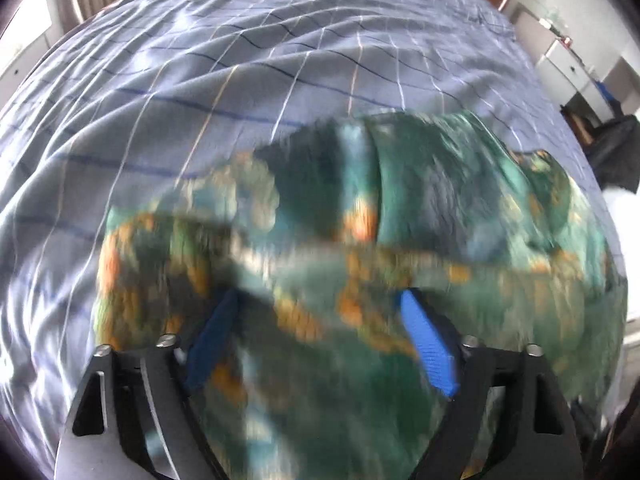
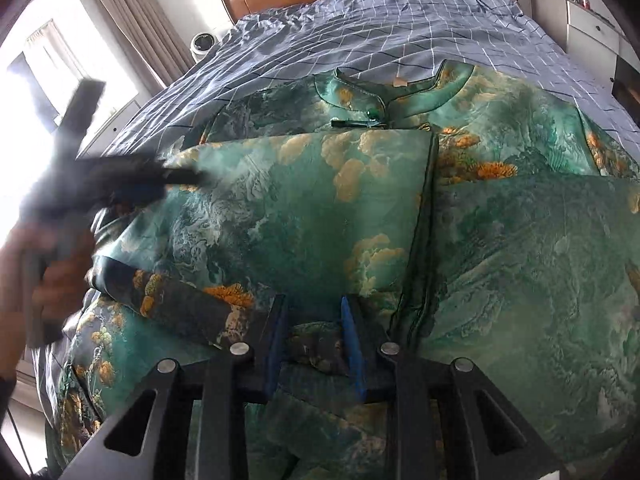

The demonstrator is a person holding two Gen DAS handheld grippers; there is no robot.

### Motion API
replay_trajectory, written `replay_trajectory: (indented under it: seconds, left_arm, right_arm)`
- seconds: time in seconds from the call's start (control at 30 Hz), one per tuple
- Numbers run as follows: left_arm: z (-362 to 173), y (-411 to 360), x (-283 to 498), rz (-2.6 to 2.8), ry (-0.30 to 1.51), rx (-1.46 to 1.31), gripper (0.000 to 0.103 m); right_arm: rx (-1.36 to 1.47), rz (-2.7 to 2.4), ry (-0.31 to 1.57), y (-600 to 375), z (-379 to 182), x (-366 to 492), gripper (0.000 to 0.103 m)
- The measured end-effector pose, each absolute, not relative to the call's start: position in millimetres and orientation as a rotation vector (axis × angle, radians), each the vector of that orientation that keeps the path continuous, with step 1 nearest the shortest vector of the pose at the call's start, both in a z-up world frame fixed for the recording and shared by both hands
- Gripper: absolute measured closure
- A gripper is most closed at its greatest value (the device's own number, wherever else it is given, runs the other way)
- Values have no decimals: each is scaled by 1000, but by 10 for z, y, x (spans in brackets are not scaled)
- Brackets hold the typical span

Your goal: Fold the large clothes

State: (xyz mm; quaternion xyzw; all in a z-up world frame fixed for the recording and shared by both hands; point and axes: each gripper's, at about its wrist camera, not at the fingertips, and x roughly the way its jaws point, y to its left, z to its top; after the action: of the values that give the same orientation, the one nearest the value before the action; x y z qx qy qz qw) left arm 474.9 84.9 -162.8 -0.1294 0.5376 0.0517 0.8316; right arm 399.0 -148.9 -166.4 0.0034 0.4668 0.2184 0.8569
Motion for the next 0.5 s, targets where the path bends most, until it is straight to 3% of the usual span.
replay_trajectory:
  seconds: [0.23,0.4,0.5]
  left_arm:
    - [-1587,623,4186,38,1084,-162,7]
    - [-1316,422,3174,-83,1023,-116,8]
    - [-1091,303,2426,-138,956,-76,7]
  right_arm:
    - [15,458,966,-1518,-1668,3942,77]
    - [7,432,969,-1527,-1593,3871,77]
    - [-53,365,956,-1481,-1381,3680,70]
